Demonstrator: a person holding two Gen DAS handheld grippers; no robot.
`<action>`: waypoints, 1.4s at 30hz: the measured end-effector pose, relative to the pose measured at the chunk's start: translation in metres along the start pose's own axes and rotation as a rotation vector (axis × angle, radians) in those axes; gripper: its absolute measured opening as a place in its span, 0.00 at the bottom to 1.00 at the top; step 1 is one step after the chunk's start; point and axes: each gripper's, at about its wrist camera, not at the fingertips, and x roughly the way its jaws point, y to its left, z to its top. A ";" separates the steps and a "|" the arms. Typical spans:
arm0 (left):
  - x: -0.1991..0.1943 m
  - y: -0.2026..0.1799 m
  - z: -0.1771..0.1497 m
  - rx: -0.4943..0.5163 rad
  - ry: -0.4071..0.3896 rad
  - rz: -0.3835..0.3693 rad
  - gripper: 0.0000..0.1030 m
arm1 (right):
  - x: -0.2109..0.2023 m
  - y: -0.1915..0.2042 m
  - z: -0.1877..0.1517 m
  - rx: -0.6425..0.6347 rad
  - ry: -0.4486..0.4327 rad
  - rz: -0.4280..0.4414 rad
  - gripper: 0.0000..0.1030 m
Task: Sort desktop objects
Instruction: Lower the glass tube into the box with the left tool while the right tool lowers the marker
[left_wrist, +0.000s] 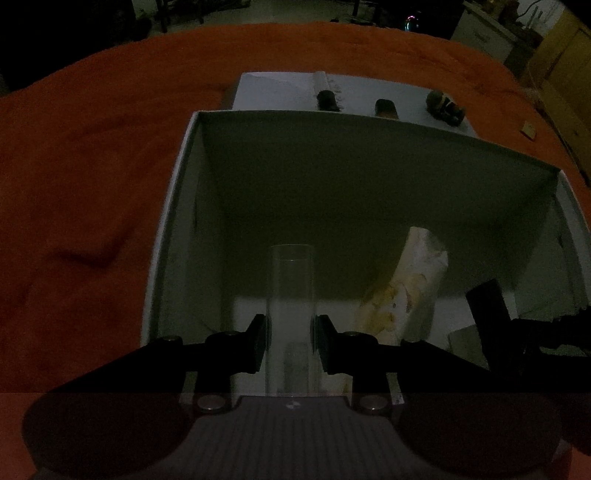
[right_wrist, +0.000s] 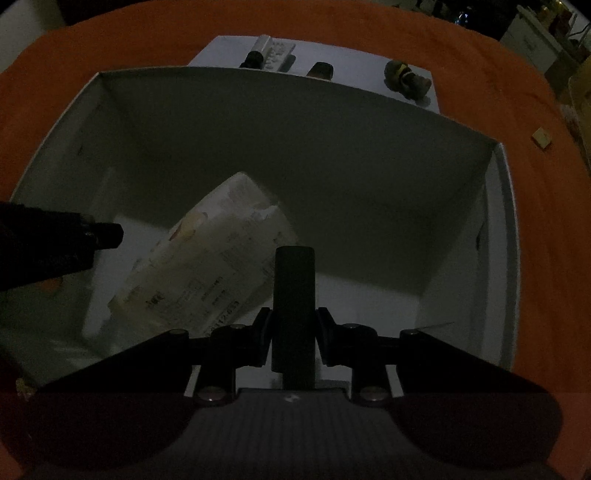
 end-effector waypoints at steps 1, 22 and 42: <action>0.000 0.000 0.000 0.001 0.001 0.000 0.24 | 0.000 0.000 -0.001 0.002 0.000 0.002 0.27; 0.014 -0.013 -0.010 0.041 0.024 0.005 0.24 | 0.008 -0.008 -0.012 -0.012 0.009 -0.004 0.27; 0.021 -0.016 -0.012 0.033 0.033 0.010 0.24 | 0.000 -0.006 -0.020 -0.045 -0.006 -0.013 0.27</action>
